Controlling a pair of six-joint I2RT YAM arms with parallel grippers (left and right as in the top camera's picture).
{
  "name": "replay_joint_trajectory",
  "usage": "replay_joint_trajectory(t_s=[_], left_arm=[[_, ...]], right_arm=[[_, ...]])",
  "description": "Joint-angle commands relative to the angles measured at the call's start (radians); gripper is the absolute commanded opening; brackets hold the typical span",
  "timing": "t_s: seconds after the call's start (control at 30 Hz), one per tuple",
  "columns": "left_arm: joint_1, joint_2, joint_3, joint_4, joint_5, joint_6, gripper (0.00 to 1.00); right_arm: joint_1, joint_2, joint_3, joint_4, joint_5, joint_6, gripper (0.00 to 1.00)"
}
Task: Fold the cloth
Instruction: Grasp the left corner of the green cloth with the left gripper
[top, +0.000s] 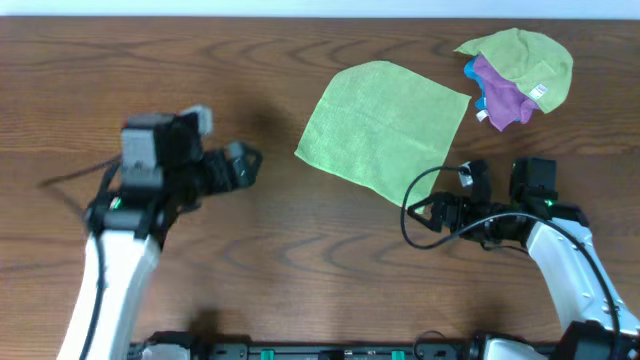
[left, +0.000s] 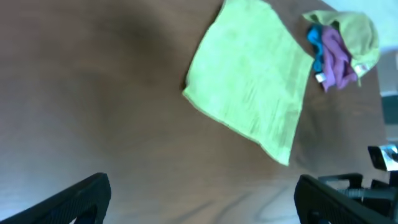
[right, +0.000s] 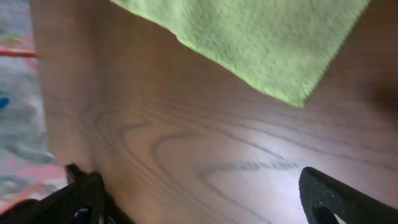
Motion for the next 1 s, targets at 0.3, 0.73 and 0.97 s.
replay_joint_trajectory(t_s=[0.3,0.73,0.97], left_arm=[[-0.097,0.486,0.023,0.397,0.187,-0.391,0.96],[-0.104,0.75,0.023,0.76,0.253,-0.48,0.99],[-0.122,0.824,0.023,0.813,0.253,-0.527,0.98]], right_arm=[[-0.003,-0.015,-0.005,0.011,-0.07,0.083,0.99],[-0.003,-0.016,-0.005,0.011,-0.07,0.1,0.99],[-0.003,-0.016,-0.005,0.014,-0.07,0.1,0.99]])
